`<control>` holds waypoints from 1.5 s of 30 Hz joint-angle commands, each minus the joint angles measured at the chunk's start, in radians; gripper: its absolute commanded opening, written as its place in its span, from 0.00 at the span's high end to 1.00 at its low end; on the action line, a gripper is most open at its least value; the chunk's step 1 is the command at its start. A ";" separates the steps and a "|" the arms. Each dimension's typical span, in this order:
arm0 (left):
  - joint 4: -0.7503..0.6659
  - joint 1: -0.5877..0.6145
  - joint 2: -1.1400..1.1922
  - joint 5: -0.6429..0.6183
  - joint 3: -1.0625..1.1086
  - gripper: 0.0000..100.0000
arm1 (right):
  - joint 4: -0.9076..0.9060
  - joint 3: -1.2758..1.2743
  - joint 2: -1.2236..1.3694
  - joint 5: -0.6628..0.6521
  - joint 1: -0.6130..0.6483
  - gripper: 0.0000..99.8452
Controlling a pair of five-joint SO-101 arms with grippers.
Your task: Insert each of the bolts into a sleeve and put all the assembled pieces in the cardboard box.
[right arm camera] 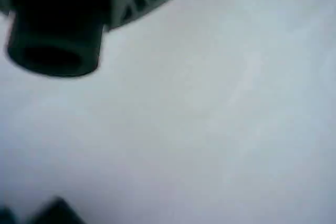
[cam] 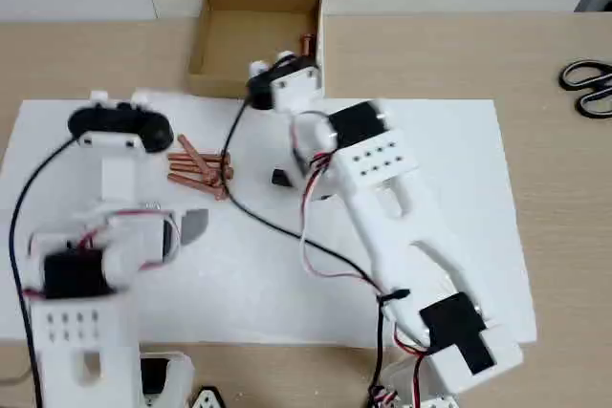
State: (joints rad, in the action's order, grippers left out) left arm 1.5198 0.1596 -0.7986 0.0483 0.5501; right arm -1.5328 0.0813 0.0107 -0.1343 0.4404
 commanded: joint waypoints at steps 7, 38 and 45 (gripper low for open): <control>0.000 0.035 0.614 0.226 -0.430 0.71 | -0.091 0.046 -0.064 -0.118 -0.166 1.00; -0.009 -0.025 1.493 -0.146 -1.086 0.88 | -0.105 0.043 -0.058 -0.112 -0.165 1.00; 0.002 -0.026 1.488 -0.146 -1.086 0.96 | -0.105 0.043 -0.058 -0.112 -0.165 1.00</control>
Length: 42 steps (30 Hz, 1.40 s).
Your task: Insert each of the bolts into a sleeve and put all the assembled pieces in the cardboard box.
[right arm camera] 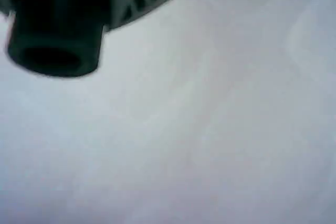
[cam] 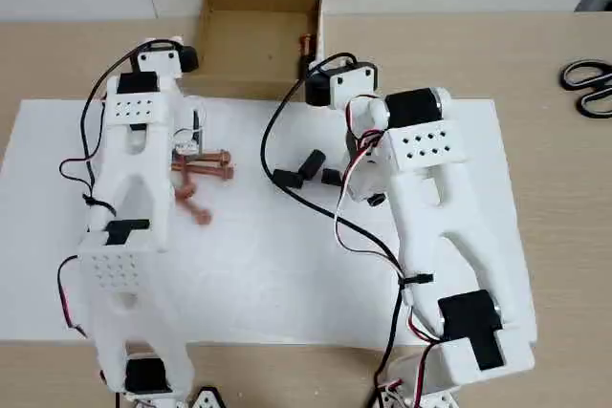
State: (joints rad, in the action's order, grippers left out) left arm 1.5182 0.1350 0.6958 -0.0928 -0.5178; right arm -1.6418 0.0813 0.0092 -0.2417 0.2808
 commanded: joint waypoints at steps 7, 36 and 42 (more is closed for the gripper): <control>0.028 -0.006 -0.020 -0.006 -0.038 0.97 | 0.004 0.043 -0.056 -0.005 -0.005 1.00; 0.235 -0.127 -0.563 0.267 0.120 1.00 | -0.005 0.043 -0.062 -0.006 -0.012 1.00; 0.215 -0.121 -0.697 0.356 0.447 1.00 | -0.005 0.043 -0.062 -0.006 -0.010 1.00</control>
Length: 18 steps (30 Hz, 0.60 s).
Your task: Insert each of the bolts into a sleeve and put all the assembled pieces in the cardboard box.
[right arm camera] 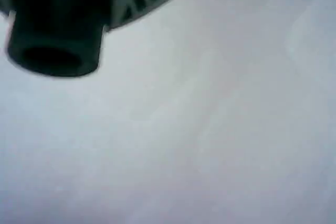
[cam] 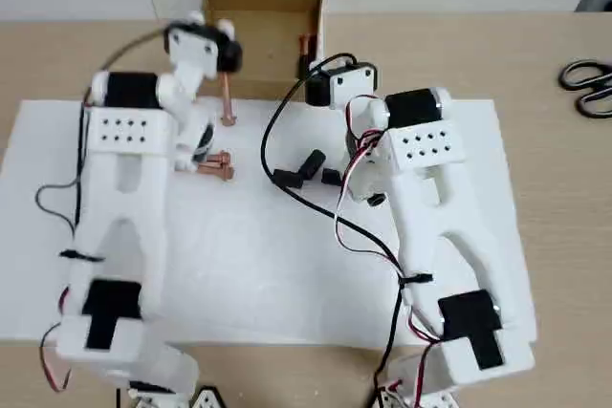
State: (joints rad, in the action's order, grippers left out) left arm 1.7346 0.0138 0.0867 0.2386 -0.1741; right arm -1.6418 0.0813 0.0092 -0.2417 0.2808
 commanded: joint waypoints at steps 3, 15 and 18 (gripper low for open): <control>-0.077 0.023 -0.127 0.012 0.148 1.00 | -0.005 0.043 -0.062 -0.005 -0.005 1.00; -0.387 0.028 0.167 -0.288 0.044 0.81 | -0.005 0.011 -0.062 -0.005 -0.010 1.00; -0.382 0.025 0.307 -0.316 -0.101 0.83 | -0.004 0.000 -0.062 -0.005 -0.010 1.00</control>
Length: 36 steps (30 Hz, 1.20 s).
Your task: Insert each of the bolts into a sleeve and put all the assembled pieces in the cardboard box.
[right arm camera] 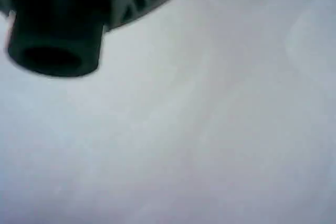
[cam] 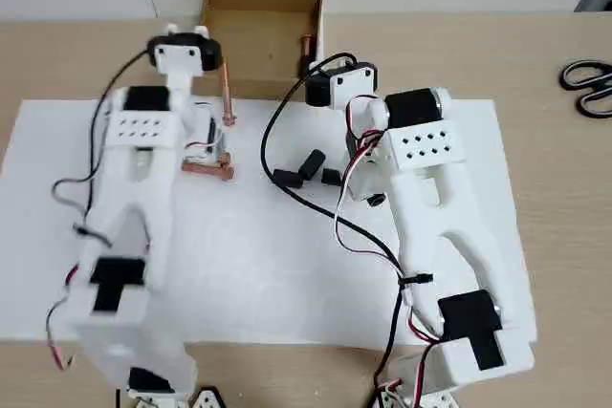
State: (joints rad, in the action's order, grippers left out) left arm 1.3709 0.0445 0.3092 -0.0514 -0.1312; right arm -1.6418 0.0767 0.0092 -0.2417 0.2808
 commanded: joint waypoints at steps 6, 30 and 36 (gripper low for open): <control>-0.017 -0.008 0.299 -0.118 -0.456 0.86 | -0.001 0.005 -0.062 -0.005 -0.010 1.00; -0.018 -0.075 0.821 -0.187 -1.098 0.86 | 0.004 0.005 -0.056 -0.005 -0.005 1.00; -0.017 -0.075 0.872 -0.184 -1.145 0.95 | 0.004 0.005 -0.054 -0.005 -0.005 1.00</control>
State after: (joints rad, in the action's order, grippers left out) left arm 1.3663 -0.0307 1.1914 -0.2401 -1.2236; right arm -1.6418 0.0767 0.0092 -0.2417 0.2808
